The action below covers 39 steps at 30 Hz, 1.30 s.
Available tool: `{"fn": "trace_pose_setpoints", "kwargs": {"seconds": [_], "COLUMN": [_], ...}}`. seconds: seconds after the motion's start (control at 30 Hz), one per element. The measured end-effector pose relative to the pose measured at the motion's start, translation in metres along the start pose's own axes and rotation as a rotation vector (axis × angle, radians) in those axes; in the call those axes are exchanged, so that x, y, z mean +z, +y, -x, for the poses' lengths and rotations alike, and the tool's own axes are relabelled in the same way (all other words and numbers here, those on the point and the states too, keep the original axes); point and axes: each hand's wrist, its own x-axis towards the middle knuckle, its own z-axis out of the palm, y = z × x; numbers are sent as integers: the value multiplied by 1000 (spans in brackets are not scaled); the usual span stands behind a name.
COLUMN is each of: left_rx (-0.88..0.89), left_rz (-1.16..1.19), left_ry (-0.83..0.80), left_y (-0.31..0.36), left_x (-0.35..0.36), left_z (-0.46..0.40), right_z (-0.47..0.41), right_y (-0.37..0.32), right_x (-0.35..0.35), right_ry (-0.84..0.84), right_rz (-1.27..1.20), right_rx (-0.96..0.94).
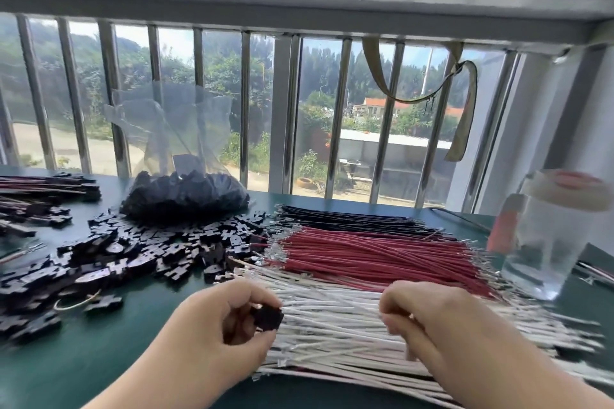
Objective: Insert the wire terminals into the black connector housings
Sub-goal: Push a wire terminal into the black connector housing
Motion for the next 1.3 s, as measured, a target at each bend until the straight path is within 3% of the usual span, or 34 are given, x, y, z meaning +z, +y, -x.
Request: {"fn": "trace_pose_setpoints", "kwargs": {"seconds": [0.17,0.47,0.67,0.77,0.93,1.13,1.3], "left_rx": [-31,-116,-92,-82,77,76,3], "left_rz": [170,495,384,202,-107,60,224], "left_ry": [-24,-44,-81,-102,-78,-2,-151], "left_y": [2,4,8,8,7,8,7], "left_x": [5,2,0,-1,4,7,10], "left_z": [0,1,3,6,11,12,8], "right_z": [-1,1,5,6,7,6,6], "right_y": [0,-8,-9,-13,-18,-23,-23], "right_x": [5,5,6,4,6,16,19], "right_ry": [-53,79,82,81,68,26,18], "right_rz": [-110,-323,-318,-298,-261,-196,-203], "right_rx": [-4,55,66,45,12,-10,6]}}
